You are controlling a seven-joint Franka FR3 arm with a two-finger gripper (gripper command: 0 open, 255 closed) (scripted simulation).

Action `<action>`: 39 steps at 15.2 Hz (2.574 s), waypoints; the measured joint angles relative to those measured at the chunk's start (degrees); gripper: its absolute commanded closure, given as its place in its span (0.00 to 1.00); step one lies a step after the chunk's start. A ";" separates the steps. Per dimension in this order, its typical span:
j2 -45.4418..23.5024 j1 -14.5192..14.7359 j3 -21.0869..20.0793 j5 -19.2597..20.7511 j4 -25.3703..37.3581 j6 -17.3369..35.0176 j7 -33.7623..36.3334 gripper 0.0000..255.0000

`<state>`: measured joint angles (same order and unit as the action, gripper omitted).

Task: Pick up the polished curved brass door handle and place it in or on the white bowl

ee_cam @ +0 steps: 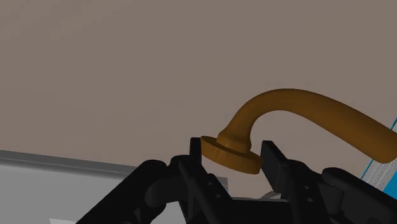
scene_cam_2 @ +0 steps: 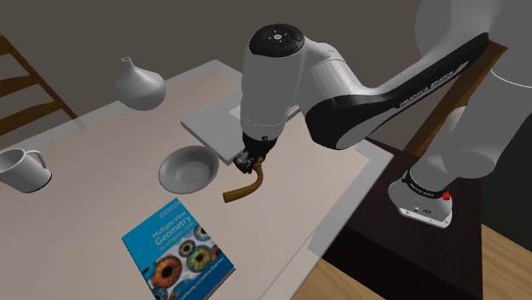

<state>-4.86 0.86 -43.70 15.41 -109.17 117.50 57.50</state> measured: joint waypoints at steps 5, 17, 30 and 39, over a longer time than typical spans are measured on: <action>0.90 -0.01 -0.18 -1.09 2.86 -3.37 -1.04 1.00; -14.49 4.66 1.43 8.43 24.96 -14.15 -0.80 1.00; -38.26 17.42 7.64 18.71 59.12 -24.69 -5.72 1.00; -36.86 14.22 7.23 18.66 48.77 -16.92 -3.00 1.00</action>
<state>-41.72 15.08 -36.47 34.08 -60.40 100.58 54.49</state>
